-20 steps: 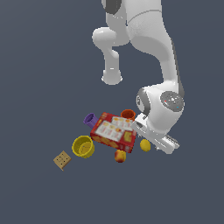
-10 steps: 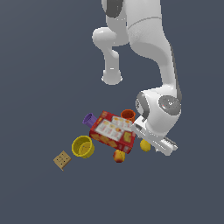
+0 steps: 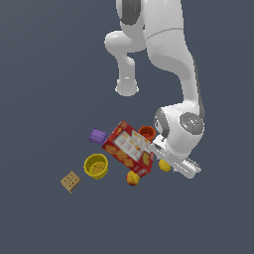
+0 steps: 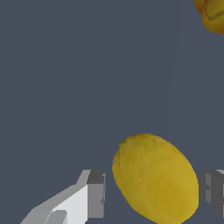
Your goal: Pick up a designated object from a clutter of objects.
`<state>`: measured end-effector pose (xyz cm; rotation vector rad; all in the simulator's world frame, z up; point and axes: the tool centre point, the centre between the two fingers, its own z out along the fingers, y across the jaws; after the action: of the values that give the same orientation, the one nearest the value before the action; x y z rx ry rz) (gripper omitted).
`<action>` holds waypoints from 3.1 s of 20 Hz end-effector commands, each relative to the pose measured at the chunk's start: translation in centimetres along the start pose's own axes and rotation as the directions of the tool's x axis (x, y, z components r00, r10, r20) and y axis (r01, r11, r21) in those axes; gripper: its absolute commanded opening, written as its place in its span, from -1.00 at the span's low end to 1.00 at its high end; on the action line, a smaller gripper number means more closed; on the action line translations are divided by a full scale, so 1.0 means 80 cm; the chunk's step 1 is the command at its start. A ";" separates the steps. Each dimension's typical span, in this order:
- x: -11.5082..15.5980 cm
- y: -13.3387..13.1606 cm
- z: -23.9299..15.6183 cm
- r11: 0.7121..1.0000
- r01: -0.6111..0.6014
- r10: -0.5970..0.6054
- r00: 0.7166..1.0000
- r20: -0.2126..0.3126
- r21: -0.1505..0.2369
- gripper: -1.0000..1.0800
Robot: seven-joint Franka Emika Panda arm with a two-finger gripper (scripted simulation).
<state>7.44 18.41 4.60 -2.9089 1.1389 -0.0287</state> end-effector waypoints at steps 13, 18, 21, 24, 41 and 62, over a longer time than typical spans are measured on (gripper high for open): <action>0.012 0.002 -0.008 1.000 -0.008 0.008 1.000 -0.010 0.007 -1.00; 0.017 0.016 -0.019 1.000 -0.008 0.008 1.000 -0.010 0.007 -1.00; 0.022 0.030 -0.030 1.000 -0.008 0.008 1.000 -0.009 0.005 -1.00; 0.028 0.049 -0.046 1.000 -0.008 0.008 1.000 -0.008 0.004 -1.00; 0.095 0.227 -0.197 1.000 -0.007 0.007 1.000 0.002 -0.005 -1.00; 0.186 0.437 -0.387 1.000 -0.006 0.007 1.000 0.011 -0.021 -1.00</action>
<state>-5.80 -16.78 34.14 -2.9172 1.1557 -0.0025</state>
